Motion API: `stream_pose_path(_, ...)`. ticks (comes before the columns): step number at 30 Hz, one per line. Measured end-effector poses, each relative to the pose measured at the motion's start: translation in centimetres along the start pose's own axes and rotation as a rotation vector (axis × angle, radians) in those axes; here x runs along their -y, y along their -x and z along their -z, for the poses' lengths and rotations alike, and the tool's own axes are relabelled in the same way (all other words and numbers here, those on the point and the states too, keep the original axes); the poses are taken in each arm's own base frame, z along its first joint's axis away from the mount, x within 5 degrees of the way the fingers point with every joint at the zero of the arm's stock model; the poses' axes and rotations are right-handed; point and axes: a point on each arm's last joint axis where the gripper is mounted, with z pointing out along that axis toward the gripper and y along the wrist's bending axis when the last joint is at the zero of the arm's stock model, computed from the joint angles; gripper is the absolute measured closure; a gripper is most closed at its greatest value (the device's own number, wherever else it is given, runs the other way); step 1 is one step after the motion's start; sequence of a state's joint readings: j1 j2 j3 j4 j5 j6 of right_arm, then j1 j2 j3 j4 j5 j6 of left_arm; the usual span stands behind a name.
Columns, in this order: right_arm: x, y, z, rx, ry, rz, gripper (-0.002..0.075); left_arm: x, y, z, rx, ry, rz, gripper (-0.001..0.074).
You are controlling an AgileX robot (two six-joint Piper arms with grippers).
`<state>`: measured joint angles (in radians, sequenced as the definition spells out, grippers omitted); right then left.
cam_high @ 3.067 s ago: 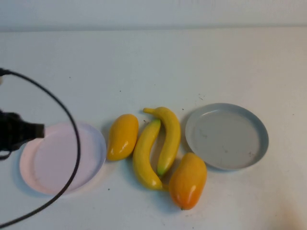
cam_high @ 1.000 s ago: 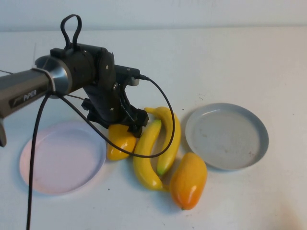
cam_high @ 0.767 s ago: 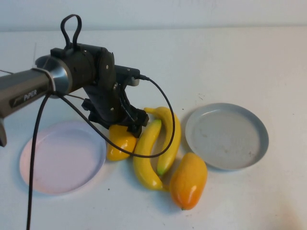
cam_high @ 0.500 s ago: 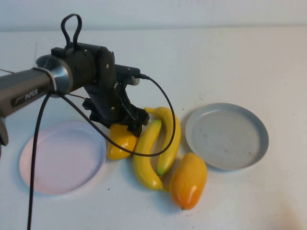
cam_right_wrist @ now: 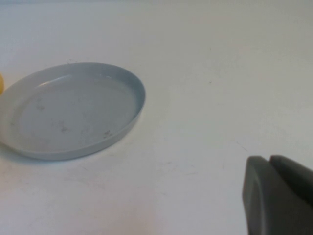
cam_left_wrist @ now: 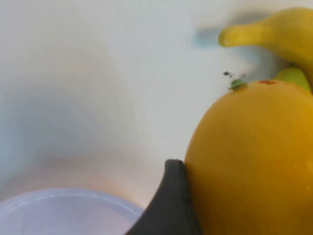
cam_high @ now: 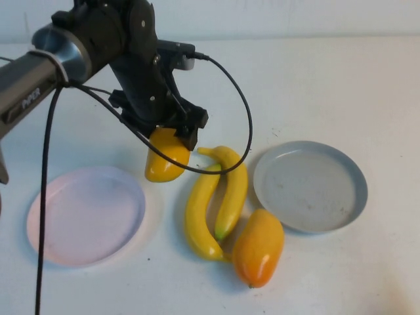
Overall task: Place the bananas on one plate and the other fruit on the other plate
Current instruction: Put one type of fruit in the left plate
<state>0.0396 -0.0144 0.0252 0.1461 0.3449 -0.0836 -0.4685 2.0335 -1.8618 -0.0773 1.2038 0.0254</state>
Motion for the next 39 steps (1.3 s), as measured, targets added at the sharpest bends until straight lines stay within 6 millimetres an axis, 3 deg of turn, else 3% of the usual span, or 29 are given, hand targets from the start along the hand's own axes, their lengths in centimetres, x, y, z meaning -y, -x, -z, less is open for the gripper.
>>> stream_pose_path(9,0.0,0.0,0.0,0.0,0.0,0.0,0.0741,0.0,-1.6,5.9,0.085,0.051,-0.024,0.0174)
stream_pose_path(18,0.0,0.0,0.0,0.0,0.0,0.0,0.0741,-0.2,-7.4,10.5,0.102,0.101,0.026,0.0175)
stream_pose_path(25,0.0,0.0,0.0,0.0,0.0,0.0,0.0741,-1.1,-13.0,9.8,0.031,0.193,0.086,0.0175)
stream_pose_path(28,0.0,0.0,0.0,0.0,0.0,0.0,0.0741,-1.5,-14.6,8.4,0.017,0.225,0.119,0.0175)
stream_pose_path(33,0.0,0.0,0.0,0.0,0.0,0.0,0.0741,-3.4,-15.8,5.6,0.022,0.239,0.191,0.0175)
stream_pose_path(39,0.0,0.0,0.0,0.0,0.0,0.0,0.0741,-7.0,-15.4,3.3,0.065,0.264,0.237,0.0175)
